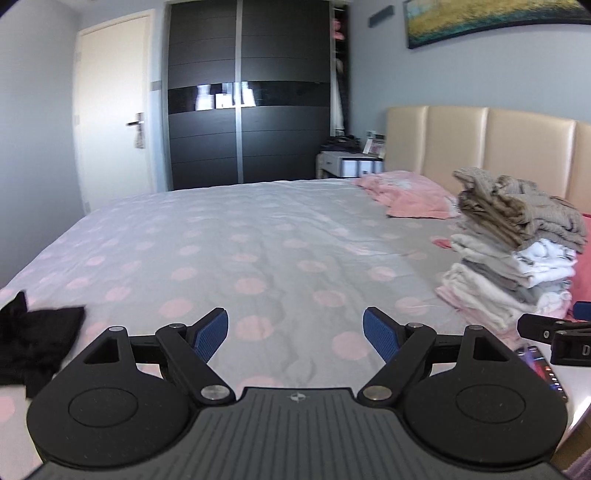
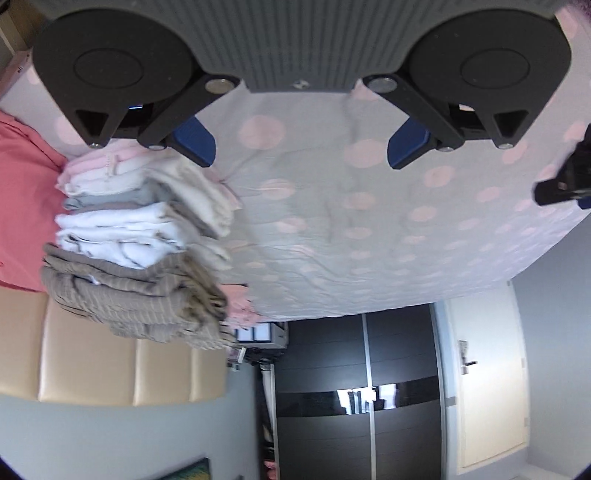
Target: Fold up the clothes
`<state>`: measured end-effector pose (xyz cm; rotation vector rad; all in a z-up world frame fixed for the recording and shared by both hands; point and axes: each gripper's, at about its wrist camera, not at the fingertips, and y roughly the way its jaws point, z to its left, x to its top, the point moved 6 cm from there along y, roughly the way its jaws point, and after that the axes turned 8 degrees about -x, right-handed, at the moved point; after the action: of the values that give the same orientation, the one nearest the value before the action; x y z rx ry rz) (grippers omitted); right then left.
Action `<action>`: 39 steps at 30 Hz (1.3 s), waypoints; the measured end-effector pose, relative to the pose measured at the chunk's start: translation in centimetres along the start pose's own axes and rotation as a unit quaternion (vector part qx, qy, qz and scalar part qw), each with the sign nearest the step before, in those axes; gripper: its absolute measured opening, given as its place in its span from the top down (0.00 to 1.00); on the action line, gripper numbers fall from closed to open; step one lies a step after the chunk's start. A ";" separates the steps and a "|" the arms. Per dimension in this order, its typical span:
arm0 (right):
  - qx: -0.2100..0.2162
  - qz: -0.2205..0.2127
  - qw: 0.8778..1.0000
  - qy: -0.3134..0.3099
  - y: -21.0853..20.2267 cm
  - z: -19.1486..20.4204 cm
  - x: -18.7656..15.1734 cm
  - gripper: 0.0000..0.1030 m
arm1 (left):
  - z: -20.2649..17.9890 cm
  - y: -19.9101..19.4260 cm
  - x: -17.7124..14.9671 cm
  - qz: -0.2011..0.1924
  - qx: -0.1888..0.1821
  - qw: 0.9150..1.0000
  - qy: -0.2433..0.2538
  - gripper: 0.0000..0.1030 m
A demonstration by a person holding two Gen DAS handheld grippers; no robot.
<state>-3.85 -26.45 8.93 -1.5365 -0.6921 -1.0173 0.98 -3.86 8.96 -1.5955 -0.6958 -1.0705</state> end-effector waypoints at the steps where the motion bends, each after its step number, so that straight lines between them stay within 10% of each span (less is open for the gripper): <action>1: 0.007 -0.008 1.000 0.003 -0.4 1.0 -0.4 0.03 | 0.5 -0.2 -0.7 -0.002 0.007 1.000 -0.013 0.22; 18: 0.105 -0.030 0.988 -0.104 1.6 11.5 -5.9 0.03 | 5.4 0.4 -7.9 0.054 0.091 0.993 -0.057 0.16; 39: 0.101 0.035 0.993 -0.047 7.9 11.6 -7.4 0.03 | 6.4 7.0 -10.3 0.094 0.084 0.989 -0.083 0.00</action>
<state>2.23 -16.14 -1.50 -1.4274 -0.7777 -0.8009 4.39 1.01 -3.69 -1.5801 -0.7101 -0.7288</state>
